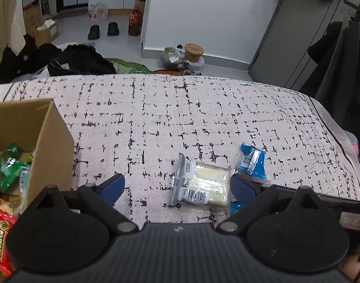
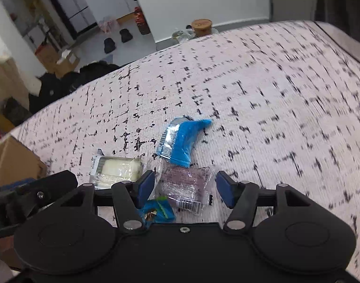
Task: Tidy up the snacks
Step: 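Grasp the clear bread pack with the left gripper while the right gripper grasps the purple-filled clear pack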
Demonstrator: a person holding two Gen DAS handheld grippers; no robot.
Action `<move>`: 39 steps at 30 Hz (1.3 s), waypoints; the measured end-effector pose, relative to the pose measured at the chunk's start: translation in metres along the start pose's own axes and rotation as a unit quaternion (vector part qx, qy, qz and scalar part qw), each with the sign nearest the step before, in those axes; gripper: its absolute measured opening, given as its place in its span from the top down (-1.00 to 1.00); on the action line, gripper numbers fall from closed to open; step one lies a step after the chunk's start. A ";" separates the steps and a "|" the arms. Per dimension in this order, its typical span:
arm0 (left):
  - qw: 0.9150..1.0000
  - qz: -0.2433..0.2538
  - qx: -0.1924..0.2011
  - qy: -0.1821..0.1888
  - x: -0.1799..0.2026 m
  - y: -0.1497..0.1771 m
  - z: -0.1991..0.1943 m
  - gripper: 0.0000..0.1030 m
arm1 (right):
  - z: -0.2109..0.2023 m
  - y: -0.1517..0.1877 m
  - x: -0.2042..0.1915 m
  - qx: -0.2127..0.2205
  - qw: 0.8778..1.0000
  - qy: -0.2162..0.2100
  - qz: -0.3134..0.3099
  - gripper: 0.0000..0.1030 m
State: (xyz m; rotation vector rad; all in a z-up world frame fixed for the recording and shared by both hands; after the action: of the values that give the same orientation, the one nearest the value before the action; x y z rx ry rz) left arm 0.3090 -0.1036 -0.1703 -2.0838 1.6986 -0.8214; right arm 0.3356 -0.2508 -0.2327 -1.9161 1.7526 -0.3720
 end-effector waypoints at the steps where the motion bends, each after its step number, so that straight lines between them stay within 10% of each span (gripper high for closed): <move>1: 1.000 0.004 0.000 0.000 0.000 0.000 0.000 -0.88 | 0.000 0.000 -0.001 0.002 1.000 0.005 -0.010 -0.05; 27: 0.993 0.105 -0.052 -0.002 0.033 0.021 0.075 -0.87 | -0.029 0.024 0.044 -0.015 0.997 0.077 -0.014 0.19; 34: 0.991 0.113 -0.070 -0.002 0.027 0.015 0.065 -0.21 | -0.043 0.028 0.044 -0.019 0.998 0.065 0.003 0.29; 39: 0.993 0.098 -0.066 -0.001 0.015 0.015 0.052 -0.08 | -0.053 0.033 0.035 -0.013 0.998 0.053 0.000 0.30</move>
State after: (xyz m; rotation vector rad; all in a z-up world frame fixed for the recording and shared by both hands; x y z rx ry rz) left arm 0.3313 -0.1266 -0.2156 -1.9579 1.9670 -0.6629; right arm 0.2847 -0.2963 -0.2108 -1.9477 1.8335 -0.4615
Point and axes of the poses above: each gripper's, at about its wrist camera, not at the fingertips, and z roughly the way its jaws point, x to its right, y to its underside, the point moved 4 cm from there along z, roughly the way its jaws point, and after that the axes turned 4 degrees about y, right-handed, at the moved point
